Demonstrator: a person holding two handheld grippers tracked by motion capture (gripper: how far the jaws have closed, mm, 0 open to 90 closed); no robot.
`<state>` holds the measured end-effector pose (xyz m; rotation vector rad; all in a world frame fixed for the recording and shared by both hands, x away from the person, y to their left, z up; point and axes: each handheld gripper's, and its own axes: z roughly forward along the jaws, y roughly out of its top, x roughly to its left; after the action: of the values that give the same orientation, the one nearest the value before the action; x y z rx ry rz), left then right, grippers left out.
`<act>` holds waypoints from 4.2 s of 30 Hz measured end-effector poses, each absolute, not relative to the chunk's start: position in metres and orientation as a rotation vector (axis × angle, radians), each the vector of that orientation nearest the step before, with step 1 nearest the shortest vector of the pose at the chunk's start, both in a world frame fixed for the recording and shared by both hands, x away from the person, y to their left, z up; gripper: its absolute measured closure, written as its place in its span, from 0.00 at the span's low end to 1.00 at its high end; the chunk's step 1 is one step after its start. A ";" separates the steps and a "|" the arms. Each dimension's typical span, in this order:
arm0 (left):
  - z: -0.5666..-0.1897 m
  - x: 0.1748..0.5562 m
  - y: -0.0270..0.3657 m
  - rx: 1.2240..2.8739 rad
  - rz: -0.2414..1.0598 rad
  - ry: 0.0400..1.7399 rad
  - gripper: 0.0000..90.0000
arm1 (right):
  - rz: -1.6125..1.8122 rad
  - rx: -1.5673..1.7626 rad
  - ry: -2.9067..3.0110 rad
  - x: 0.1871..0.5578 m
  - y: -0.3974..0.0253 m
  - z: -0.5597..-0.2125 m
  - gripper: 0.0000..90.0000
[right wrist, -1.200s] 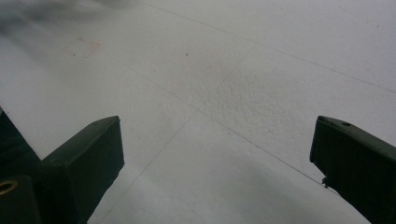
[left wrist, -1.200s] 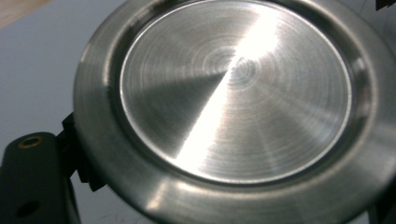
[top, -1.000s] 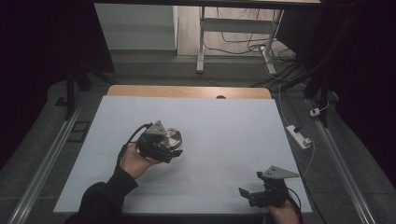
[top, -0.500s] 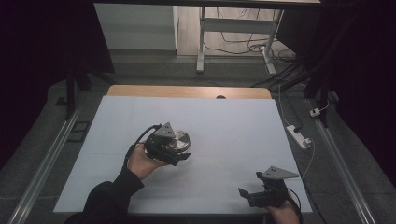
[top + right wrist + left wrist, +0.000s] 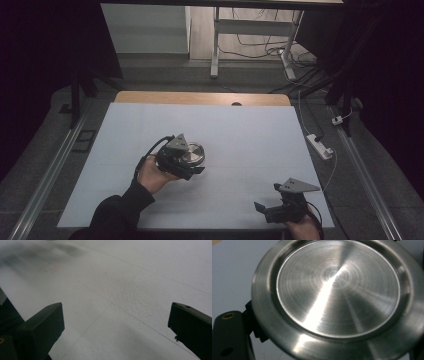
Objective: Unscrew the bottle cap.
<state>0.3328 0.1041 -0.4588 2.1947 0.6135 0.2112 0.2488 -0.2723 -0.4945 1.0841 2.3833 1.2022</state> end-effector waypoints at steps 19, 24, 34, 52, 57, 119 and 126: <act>-0.458 0.332 0.105 2.181 0.195 0.594 0.16 | 1.278 0.972 2.377 0.251 -0.251 -0.477 0.00; -0.457 0.331 0.105 2.180 0.200 0.591 0.16 | 1.299 0.915 2.383 0.253 -0.241 -0.470 0.00; -0.455 0.330 0.105 2.178 0.206 0.585 0.16 | 1.322 0.837 2.421 0.263 -0.218 -0.461 0.00; -0.454 0.328 0.105 2.168 0.202 0.567 0.16 | 1.407 0.775 2.483 0.289 -0.178 -0.442 0.00; -0.454 0.327 0.105 2.168 0.200 0.558 0.16 | 1.374 0.756 2.504 0.298 -0.164 -0.436 0.00; -0.450 0.321 0.101 2.207 0.138 0.370 0.16 | 1.564 0.446 2.619 0.328 -0.108 -0.404 0.07; -0.448 0.318 0.100 2.207 0.115 0.314 0.16 | 1.531 0.395 2.625 0.322 -0.097 -0.411 0.20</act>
<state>0.3179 0.1001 -0.4476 2.2070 0.3136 0.1148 0.3223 -0.0972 -0.4107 0.3946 2.6251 1.5310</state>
